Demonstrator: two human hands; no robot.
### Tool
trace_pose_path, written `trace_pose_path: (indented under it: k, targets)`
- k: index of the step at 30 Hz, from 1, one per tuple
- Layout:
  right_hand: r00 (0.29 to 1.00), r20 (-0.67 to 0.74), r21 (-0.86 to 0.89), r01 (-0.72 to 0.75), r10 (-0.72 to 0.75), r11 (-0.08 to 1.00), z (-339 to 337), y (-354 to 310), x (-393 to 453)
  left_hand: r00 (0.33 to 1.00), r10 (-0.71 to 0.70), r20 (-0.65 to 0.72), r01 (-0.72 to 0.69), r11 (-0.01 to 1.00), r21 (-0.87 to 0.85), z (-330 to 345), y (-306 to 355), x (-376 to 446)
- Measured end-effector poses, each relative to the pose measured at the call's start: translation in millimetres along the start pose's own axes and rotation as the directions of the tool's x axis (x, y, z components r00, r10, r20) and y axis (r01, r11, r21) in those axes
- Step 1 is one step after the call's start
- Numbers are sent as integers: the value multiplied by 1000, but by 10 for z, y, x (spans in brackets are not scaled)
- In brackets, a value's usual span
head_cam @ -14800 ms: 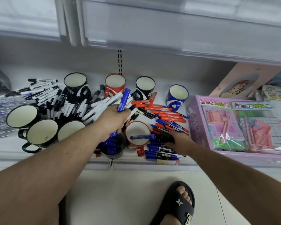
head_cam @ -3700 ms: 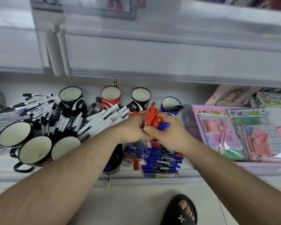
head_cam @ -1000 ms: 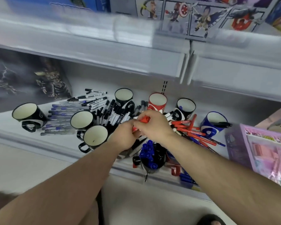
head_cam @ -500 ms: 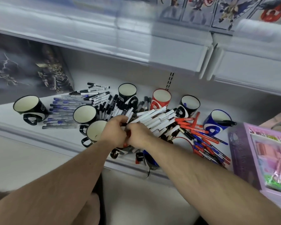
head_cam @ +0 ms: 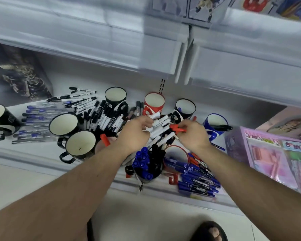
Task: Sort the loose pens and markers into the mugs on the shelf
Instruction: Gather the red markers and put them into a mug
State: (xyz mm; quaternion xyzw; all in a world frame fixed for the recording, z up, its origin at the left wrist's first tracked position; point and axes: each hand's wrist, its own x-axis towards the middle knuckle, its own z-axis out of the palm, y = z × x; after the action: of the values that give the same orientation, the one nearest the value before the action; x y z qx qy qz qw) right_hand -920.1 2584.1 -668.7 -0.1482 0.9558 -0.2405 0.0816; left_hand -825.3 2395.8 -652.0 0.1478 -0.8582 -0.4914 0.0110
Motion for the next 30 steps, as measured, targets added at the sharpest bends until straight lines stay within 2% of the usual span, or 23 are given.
trace_pose_path:
  k: [2,5,9,15,17,20,24,30]
  targets:
    - [993,105,-179,-40,60,983,-63,386,107,999,-10,32,10,1000,12,87,5,31]
    - [966,244,-442,36,82,896,-14,733,256,998,-45,52,44,999,14,181,5,94]
    - [931,344,-590,115,120,799,236,860,508,994,-77,78,77,997,8,338,-5,155]
    - [928,337,-586,74,160,807,435,824,822,990,-114,80,116,993,-16,465,122,248]
    - [917,365,-531,63,161,845,510,853,899,987,-137,89,141,989,-38,485,159,251]
    - [913,388,-412,49,127,910,607,849,912,985,-143,98,148,988,-48,446,162,250]
    - [950,294,-443,41,102,896,620,872,778,984,-144,107,152,986,-71,386,94,232]
    - [949,314,-328,91,17,940,511,928,610,980,-165,113,172,984,-52,353,1,168]
